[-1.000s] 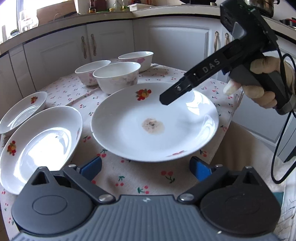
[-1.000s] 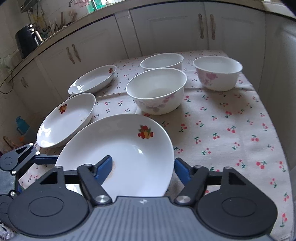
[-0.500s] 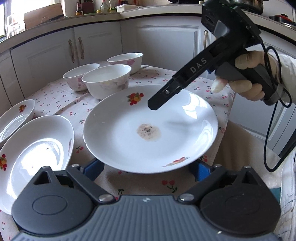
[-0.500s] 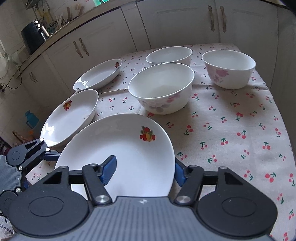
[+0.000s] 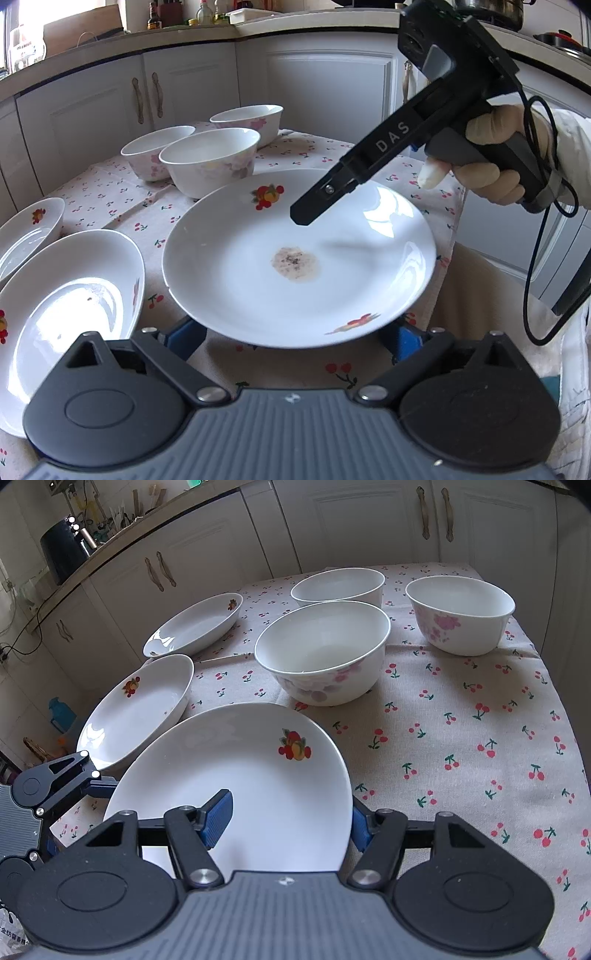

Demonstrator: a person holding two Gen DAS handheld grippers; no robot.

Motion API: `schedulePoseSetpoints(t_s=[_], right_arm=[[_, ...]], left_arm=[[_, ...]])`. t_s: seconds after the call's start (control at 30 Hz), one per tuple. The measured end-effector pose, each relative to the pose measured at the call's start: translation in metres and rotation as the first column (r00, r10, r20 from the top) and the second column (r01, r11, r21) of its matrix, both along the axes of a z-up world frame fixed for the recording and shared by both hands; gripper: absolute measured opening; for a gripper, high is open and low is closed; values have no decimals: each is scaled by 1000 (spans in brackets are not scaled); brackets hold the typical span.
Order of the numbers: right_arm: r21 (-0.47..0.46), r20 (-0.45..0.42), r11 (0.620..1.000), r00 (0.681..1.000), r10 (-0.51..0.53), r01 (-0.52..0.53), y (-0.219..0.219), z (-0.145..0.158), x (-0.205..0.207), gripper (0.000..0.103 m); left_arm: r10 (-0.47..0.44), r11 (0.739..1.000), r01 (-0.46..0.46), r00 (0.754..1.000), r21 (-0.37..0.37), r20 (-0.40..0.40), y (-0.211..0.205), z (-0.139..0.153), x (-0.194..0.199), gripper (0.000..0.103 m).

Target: Organize plates and bowls

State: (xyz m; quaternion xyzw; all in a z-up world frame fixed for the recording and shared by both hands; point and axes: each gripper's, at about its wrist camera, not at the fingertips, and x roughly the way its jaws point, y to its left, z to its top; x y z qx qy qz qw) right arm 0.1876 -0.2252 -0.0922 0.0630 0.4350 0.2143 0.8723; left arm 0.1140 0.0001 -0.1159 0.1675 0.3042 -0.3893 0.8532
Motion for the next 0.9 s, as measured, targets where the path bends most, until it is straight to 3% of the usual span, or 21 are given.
schedulePoseSetpoints(t_s=[0.63,0.9], right_arm=[[-13,8,1000,1000,11,-11,1,4,-7,70],[51,-45,998,998,39,-37,-8,1,5,70]], left_arm=[[3,1000,-3,1000,15,10,-2,2,3,97],[-55,998,56,998,10,-2,5,4,4,97]])
